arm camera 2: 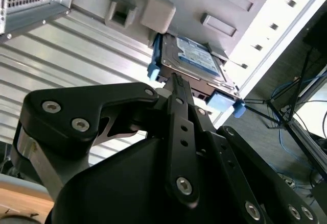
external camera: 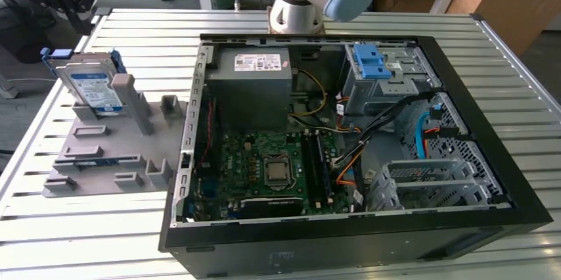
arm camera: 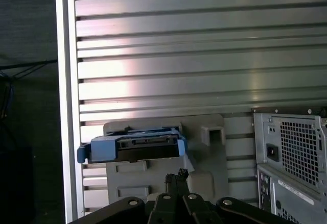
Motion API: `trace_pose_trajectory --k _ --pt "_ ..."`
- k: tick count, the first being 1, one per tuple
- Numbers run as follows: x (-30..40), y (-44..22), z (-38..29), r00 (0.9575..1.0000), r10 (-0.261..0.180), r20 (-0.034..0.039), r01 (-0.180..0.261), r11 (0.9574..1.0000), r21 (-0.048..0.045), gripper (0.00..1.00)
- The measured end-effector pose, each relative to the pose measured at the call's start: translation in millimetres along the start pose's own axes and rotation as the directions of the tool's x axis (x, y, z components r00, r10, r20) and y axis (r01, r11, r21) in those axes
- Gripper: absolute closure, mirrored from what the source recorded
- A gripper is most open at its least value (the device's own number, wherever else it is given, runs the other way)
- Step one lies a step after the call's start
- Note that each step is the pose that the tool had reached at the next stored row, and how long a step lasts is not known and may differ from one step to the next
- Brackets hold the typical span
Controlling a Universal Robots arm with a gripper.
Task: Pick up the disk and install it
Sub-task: 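Reach for the disk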
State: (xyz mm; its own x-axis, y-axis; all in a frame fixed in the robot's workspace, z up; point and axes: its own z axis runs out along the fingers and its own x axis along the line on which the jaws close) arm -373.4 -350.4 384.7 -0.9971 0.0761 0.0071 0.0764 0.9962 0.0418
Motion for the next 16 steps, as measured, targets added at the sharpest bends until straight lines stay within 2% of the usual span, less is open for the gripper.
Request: trace_pose_trajectory --k 7,16 --pt "26.9 0.7 4.5 1.0000 0.000 -0.0017 0.000 1.0000 0.0001 0.89" --pt "55.3 1.6 7.3 1.0000 0.000 -0.0043 0.000 1.0000 0.0003 0.89"
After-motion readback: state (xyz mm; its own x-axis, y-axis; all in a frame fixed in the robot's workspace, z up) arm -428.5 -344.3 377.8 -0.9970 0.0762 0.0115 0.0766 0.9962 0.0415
